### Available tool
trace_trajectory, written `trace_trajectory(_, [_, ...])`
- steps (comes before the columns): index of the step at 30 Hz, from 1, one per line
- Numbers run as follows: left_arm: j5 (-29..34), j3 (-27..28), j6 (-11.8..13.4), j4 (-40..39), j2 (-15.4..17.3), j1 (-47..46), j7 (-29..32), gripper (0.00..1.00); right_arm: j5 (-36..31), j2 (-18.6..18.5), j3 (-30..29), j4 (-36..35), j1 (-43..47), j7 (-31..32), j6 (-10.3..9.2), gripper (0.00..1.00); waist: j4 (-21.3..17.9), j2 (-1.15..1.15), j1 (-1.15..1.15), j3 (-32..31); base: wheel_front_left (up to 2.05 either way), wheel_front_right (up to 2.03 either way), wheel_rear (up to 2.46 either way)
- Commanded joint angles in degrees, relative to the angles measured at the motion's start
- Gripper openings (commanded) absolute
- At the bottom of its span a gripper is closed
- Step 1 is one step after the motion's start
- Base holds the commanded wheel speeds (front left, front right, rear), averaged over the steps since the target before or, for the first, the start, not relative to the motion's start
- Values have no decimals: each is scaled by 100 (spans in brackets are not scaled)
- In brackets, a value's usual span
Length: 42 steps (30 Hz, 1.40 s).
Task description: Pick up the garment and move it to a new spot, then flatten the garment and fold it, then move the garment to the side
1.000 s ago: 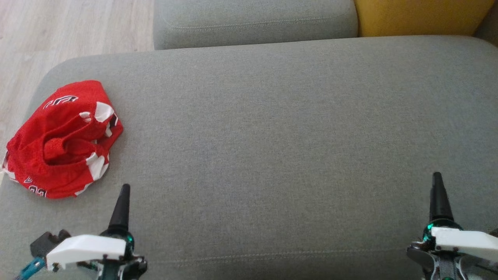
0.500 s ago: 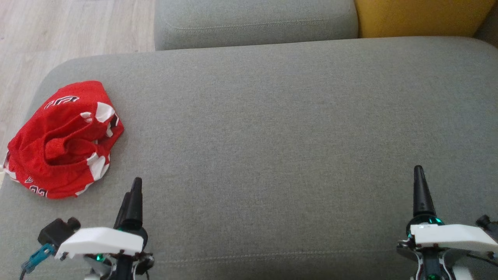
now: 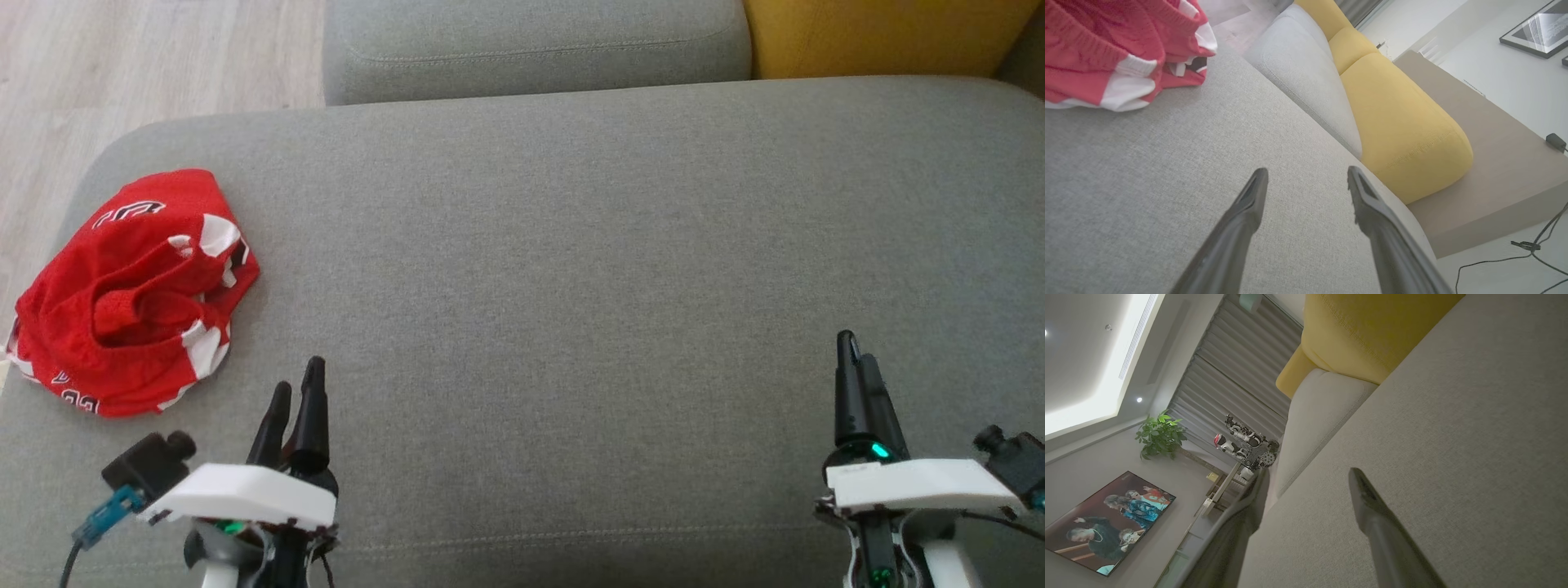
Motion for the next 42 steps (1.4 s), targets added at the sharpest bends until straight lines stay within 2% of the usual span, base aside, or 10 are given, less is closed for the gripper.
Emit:
trace_trajectory(1, [275, 33, 38, -266, 71, -299, -102, 100, -279, -68, 145, -248, -278, -95, 22, 100, 1, 0, 0, 5, 0, 0, 0])
trace_trajectory(22, [1806, -375, 250, -586, 90, -386, -437, 100, -1695, -76, 510, -403, -342, -431, 30, 100, 13, 0, 0, 44, 0, 0, 0])
trace_trajectory(35, [2797, -520, 614, -812, 133, -412, -672, 100, -2752, -38, 496, -485, -347, -666, 34, 100, 16, 0, 0, 59, 0, 0, 0])
trace_trajectory(42, [3246, -505, 715, -858, 133, -404, -789, 100, -3322, -23, 495, -520, -357, -783, 37, 100, 11, 0, 0, 58, 0, 0, 0])
